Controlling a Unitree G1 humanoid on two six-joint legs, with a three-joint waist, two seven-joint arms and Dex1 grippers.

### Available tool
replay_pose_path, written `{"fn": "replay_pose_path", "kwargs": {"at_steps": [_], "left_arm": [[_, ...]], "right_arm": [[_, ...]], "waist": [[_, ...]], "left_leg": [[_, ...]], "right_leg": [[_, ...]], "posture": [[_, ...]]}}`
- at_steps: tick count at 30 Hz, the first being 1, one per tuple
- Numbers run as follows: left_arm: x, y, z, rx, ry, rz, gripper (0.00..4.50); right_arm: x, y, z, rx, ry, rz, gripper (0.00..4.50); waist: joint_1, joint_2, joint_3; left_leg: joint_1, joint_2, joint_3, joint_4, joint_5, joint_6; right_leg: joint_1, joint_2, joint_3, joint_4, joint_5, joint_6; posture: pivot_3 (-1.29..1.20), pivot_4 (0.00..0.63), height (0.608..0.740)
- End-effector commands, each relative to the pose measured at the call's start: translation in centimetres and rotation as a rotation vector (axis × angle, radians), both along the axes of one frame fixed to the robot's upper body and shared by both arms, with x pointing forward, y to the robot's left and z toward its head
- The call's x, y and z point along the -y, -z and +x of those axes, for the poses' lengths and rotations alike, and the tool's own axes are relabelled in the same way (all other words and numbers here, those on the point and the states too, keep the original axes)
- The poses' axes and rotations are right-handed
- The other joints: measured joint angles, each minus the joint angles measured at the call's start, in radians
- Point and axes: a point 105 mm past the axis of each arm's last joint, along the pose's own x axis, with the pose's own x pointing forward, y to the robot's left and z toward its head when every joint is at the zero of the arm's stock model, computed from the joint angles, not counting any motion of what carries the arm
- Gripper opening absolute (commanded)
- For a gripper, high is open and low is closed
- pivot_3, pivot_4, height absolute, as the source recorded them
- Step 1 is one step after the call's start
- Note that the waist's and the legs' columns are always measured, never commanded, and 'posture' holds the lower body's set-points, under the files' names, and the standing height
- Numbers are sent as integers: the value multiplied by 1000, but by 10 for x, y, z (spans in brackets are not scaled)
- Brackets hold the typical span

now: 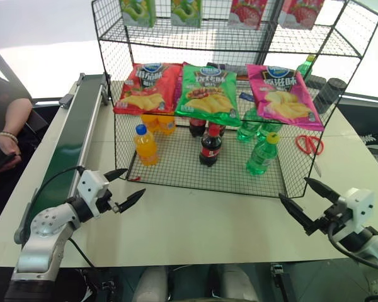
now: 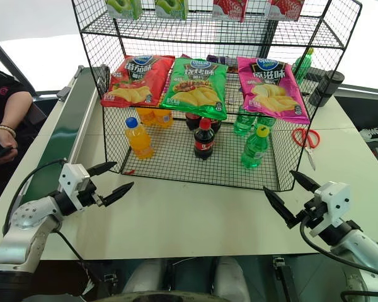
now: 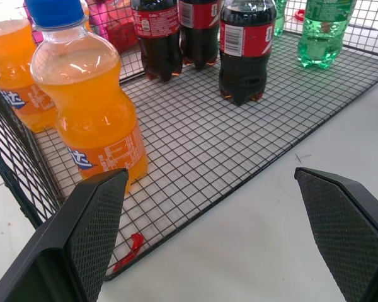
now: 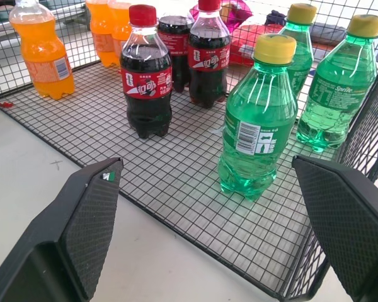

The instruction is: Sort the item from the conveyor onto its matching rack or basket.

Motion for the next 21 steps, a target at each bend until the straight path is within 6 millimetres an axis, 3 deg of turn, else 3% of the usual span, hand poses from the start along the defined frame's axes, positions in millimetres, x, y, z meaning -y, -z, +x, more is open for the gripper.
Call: {"fn": "replay_pose_path", "kwargs": {"at_steps": [1,21], "left_arm": [[-4,-13,0,49,-16,10,4500],[0,-13,8,56,-29,-2,4500]], "right_arm": [[-3,-6,2,35,-9,-8,4469],[-9,-11,11,58,-13,-11,4469]], "waist": [[0,0,0],[0,0,0]], "left_leg": [[0,0,0,0,0,0],[0,0,0,0,0,0]], "right_leg": [[0,0,0,0,0,0],[0,0,0,0,0,0]], "posture": [[0,150,732],[0,150,732]]}}
